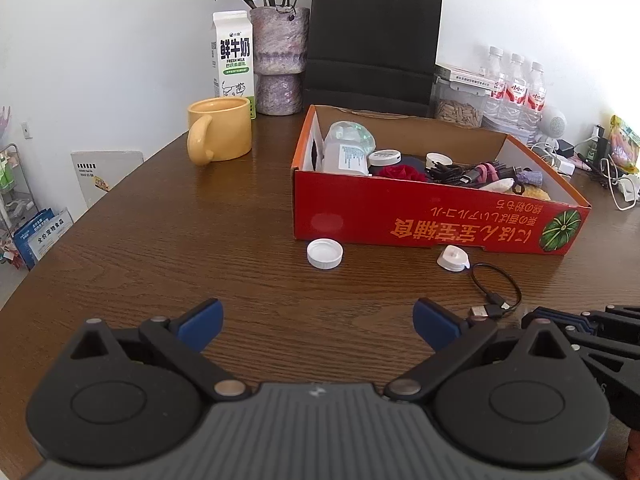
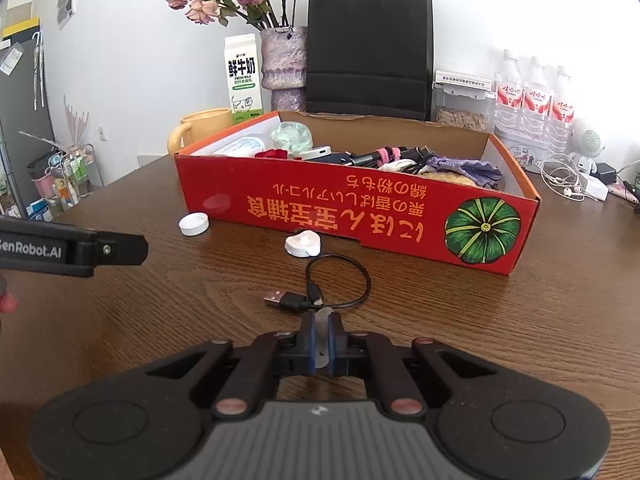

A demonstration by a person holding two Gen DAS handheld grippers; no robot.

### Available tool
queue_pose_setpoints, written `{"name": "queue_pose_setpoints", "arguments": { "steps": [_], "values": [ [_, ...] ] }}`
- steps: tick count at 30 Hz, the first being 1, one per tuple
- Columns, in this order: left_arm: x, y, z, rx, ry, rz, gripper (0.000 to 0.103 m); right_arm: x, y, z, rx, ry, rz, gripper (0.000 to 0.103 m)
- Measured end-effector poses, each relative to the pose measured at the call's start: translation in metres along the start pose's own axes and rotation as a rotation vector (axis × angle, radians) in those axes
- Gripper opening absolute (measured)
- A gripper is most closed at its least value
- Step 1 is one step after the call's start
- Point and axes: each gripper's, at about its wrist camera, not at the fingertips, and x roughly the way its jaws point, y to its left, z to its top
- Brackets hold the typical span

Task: Organize objects
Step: 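Grasp the white cap with the left tool while the right tool grasps the clear strip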

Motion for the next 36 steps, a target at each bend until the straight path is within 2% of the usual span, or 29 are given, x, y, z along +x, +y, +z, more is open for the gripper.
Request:
{"name": "queue_pose_setpoints", "arguments": {
  "steps": [14, 22, 24, 27, 30, 31, 33, 36],
  "values": [
    [0.033, 0.008, 0.016, -0.004, 0.022, 0.037, 0.103, 0.000, -0.007, 0.020, 0.003, -0.070, -0.028, 0.005],
    [0.066, 0.007, 0.029, -0.002, 0.050, 0.044, 0.103, 0.014, -0.010, 0.033, -0.004, -0.081, -0.040, 0.005],
    [0.076, 0.006, 0.032, -0.001, 0.057, 0.042, 0.100, 0.018, -0.012, 0.035, -0.002, -0.083, -0.044, 0.005],
    [0.090, 0.004, 0.037, -0.009, 0.074, 0.021, 0.085, 0.025, -0.016, 0.039, 0.007, -0.082, -0.046, 0.005],
    [0.094, -0.002, 0.037, 0.012, 0.064, 0.019, 0.035, 0.031, -0.020, 0.039, 0.018, -0.079, -0.046, 0.005],
    [0.092, -0.002, 0.036, 0.015, 0.057, 0.011, 0.029, 0.032, -0.021, 0.039, 0.023, -0.077, -0.046, 0.005],
    [0.089, -0.002, 0.035, 0.005, 0.055, -0.019, 0.029, 0.034, -0.024, 0.038, 0.032, -0.075, -0.043, 0.005],
    [0.081, -0.005, 0.034, 0.005, 0.032, -0.010, 0.029, 0.034, -0.026, 0.037, 0.042, -0.076, -0.041, 0.005]
  ]
}}
